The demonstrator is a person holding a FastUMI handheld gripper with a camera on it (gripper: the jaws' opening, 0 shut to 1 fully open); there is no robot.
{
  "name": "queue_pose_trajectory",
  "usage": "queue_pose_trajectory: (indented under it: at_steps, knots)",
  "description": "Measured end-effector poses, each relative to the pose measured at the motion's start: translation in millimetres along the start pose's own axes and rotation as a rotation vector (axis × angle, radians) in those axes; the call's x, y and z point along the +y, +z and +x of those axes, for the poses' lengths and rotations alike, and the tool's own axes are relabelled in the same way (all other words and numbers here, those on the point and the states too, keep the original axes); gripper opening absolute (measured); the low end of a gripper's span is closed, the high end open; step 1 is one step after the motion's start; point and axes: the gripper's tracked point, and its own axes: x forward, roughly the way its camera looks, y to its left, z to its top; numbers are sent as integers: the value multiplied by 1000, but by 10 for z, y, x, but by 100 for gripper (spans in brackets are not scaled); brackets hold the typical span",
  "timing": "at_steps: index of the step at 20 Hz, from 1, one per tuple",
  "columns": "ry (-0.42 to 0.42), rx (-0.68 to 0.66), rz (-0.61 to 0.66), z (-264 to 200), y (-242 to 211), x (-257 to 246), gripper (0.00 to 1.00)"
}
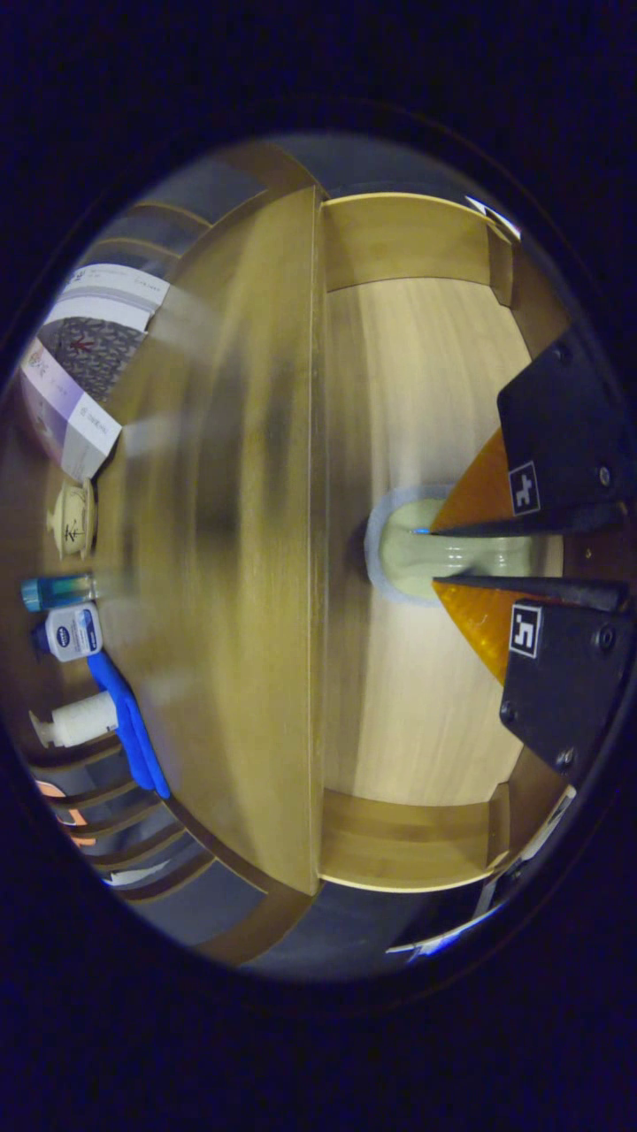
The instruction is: Pull open the drawer, take out the items inside it, and place them on the countertop above the cabinet.
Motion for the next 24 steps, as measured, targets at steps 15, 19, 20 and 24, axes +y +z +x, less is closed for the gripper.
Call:
queue_pose_trajectory:
  at_steps: [15,19,20,24]
  knots:
    - [86,-131,-54,-1069,116,26,21]
    - [92,-185,-49,-1318,382,56,21]
    - [86,-196,-46,-1350,475,56,21]
    - [87,-220,-32,-1363,896,139,21]
